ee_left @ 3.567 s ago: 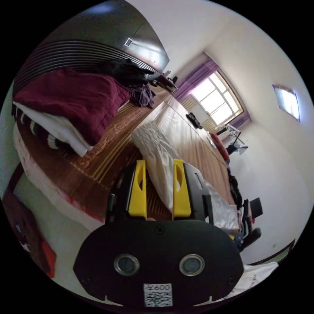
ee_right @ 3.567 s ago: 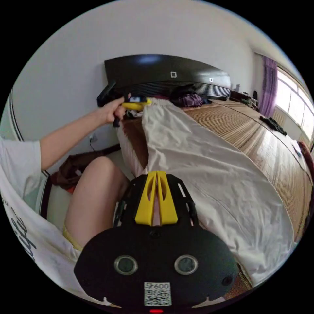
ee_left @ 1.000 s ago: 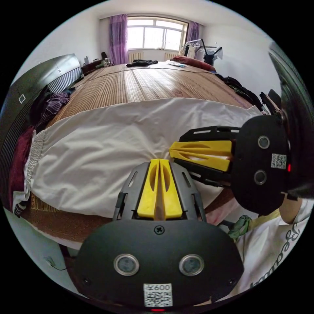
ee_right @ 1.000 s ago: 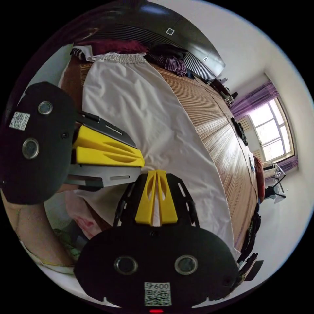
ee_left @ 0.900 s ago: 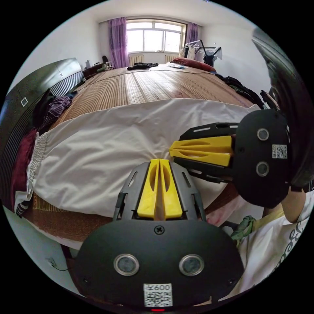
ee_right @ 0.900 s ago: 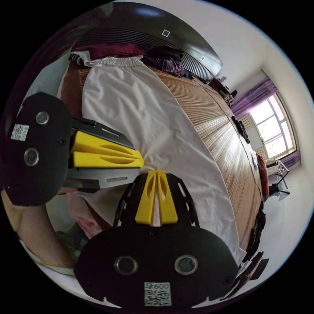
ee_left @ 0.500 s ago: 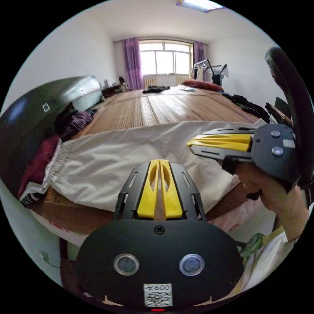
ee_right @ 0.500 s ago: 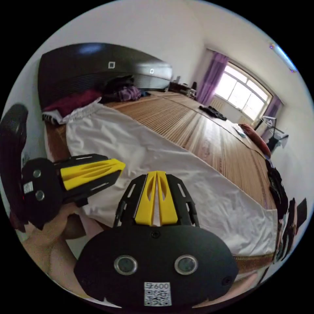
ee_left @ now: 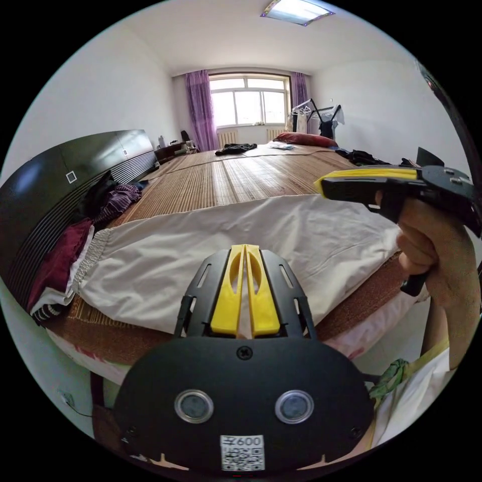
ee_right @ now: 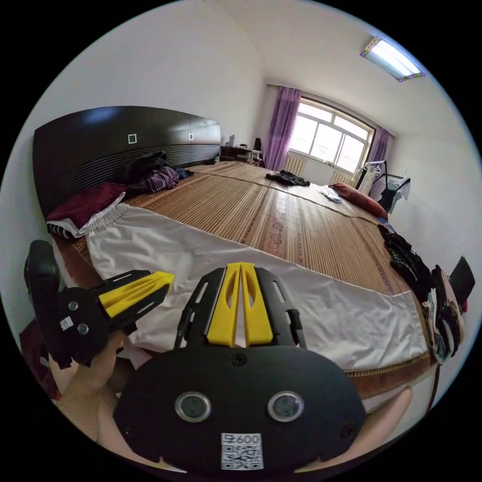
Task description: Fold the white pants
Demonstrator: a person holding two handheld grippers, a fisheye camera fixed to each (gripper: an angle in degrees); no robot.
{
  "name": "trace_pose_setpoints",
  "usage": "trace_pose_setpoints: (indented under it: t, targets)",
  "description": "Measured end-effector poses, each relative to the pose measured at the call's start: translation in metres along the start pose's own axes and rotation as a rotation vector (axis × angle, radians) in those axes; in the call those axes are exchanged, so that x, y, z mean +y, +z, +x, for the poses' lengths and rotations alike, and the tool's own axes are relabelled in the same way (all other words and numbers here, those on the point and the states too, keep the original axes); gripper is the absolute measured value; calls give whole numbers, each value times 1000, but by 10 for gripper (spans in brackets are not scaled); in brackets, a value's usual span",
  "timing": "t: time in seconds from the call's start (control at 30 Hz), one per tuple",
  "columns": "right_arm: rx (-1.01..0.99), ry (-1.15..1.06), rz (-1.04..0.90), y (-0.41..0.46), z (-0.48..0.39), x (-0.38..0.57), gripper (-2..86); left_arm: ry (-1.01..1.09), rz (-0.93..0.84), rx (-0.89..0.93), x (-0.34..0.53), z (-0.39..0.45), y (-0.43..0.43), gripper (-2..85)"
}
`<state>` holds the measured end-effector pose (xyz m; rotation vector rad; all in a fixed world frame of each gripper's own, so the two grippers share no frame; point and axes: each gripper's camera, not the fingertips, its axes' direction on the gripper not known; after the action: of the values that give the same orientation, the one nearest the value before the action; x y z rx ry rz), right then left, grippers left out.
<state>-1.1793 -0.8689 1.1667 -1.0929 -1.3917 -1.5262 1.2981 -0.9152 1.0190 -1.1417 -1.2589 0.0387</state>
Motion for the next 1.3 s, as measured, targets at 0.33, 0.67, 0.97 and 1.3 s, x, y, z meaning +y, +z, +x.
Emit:
trace_pose_setpoints:
  t: [0.33, 0.67, 0.97, 1.3]
  targets:
    - [81, 110, -50, -44, 7, -70, -9, -27, -23, 28, -10, -34, 19, 1]
    - [152, 182, -78, -81, -7, -147, -9, -15, -61, 22, -16, -58, 51, 1]
    - [299, 287, -104, -114, 15, -205, -9, -5, -104, 13, -12, -77, 87, 2]
    - [423, 376, -104, -160, 46, -259, -8, -33, -132, 19, -1, -100, 130, 3]
